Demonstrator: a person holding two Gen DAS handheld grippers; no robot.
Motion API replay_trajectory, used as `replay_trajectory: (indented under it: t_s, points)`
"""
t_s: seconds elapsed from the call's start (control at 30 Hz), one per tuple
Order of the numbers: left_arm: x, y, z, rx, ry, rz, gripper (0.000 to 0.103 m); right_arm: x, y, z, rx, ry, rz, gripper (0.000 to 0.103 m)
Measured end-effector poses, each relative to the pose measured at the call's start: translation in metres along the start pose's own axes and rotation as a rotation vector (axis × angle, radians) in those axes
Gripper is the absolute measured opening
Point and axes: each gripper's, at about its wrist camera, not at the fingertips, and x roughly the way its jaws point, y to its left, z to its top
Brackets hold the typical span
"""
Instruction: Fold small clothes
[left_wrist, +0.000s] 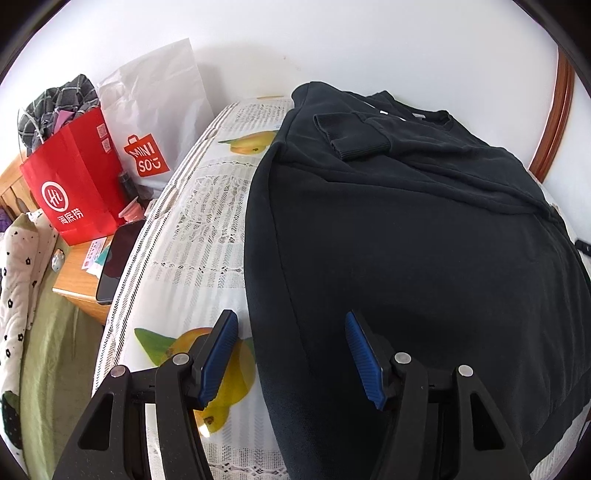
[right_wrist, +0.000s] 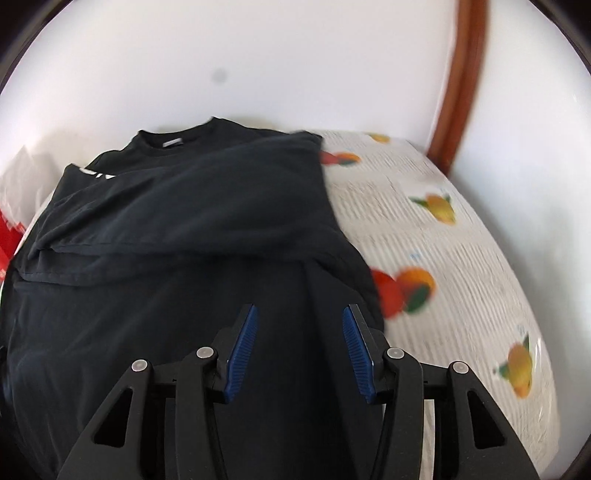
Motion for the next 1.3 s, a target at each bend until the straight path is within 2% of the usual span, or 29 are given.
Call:
replay_trajectory:
  t_s: [0.07, 0.2, 0.5, 0.6, 0.7, 0.8, 1.1, 1.3]
  points:
    - [0.0, 0.0, -0.003, 0.0, -0.021, 0.004, 0.058, 0.004, -0.008, -0.013, 0.009, 0.023, 0.021, 0.042]
    - [0.0, 0.001, -0.003, -0.007, -0.02, 0.002, 0.059, 0.013, -0.009, -0.03, -0.023, 0.011, 0.015, 0.041]
    - [0.002, 0.001, -0.004, -0.012, -0.017, 0.019, 0.066, 0.014, 0.025, -0.041, -0.156, -0.024, -0.143, 0.041]
    - [0.002, 0.0, -0.004, -0.008, -0.018, 0.027, 0.067, 0.012, 0.028, -0.042, -0.173, -0.028, -0.163, 0.041]
    - [0.002, 0.001, -0.004, -0.014, -0.017, 0.021, 0.068, 0.013, 0.025, -0.041, -0.168, -0.027, -0.159, 0.041]
    - [0.003, 0.0, -0.005, -0.012, -0.017, 0.023, 0.068, 0.012, 0.023, -0.041, -0.152, -0.024, -0.16, 0.046]
    - [0.004, 0.001, -0.005, -0.018, -0.016, 0.029, 0.072, 0.012, 0.02, -0.04, -0.136, -0.019, -0.146, 0.048]
    - [0.004, 0.001, -0.005, -0.019, -0.016, 0.028, 0.073, 0.013, 0.018, -0.04, -0.122, -0.018, -0.158, 0.055]
